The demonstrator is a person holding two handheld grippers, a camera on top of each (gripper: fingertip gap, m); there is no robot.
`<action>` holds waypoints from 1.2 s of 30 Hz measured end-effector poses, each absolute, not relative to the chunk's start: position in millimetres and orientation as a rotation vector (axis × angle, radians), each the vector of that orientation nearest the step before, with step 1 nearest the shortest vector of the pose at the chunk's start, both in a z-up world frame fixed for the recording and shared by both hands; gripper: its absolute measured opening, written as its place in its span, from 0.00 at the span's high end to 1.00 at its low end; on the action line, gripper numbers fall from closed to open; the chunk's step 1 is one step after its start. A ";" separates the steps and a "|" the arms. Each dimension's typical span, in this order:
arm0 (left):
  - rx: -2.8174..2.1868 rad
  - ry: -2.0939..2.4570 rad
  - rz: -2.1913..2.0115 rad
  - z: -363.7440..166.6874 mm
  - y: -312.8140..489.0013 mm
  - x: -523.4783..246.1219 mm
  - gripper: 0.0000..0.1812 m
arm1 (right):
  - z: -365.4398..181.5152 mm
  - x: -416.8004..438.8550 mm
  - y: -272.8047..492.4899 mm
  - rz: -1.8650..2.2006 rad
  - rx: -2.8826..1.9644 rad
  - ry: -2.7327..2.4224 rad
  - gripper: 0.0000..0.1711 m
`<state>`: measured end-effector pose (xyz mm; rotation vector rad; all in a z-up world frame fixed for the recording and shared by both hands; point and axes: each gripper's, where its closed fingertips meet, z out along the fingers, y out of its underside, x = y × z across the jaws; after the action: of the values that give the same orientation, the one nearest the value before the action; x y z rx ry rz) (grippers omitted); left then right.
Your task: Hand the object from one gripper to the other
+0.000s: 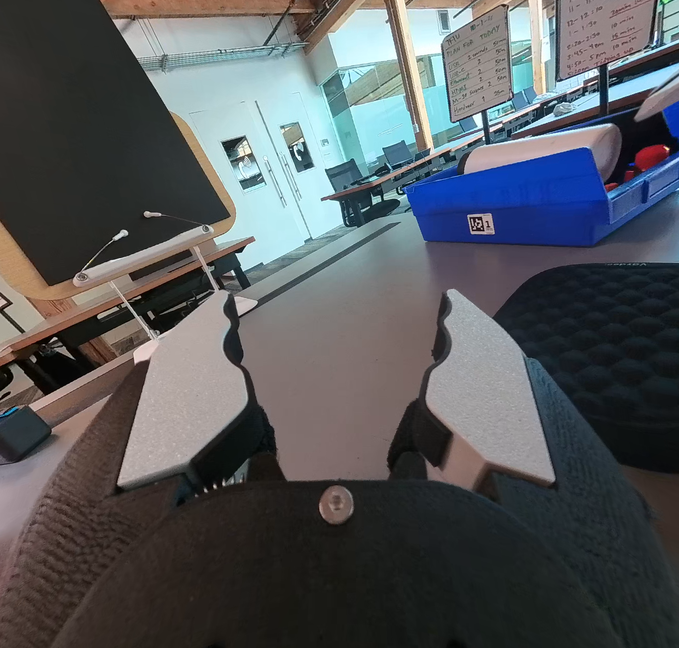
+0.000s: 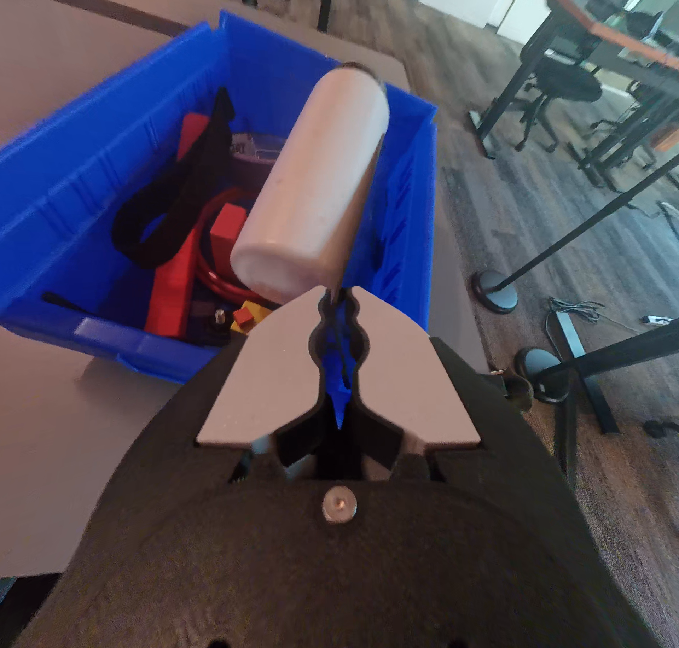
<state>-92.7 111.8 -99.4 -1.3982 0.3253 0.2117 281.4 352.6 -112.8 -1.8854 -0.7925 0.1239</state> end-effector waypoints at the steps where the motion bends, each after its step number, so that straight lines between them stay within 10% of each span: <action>1: -1.398 0.330 0.213 -99.5 111.7 -92.0 0.43 | -115.6 280.1 352.0 0.128 -1.895 -0.807 0.95; 25: -1.410 0.314 0.007 -20.4 60.4 -86.9 0.57 | -3.9 264.3 300.3 0.525 -1.306 -0.715 0.62; 36: -2.300 -0.526 0.532 -97.9 -132.9 -321.6 0.65 | -5.0 241.5 283.8 0.671 -1.316 -0.776 0.66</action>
<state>-321.6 -132.9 -97.9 -2.3005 -0.5256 0.5322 241.5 283.8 -5.0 -1.3164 -0.7759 0.6706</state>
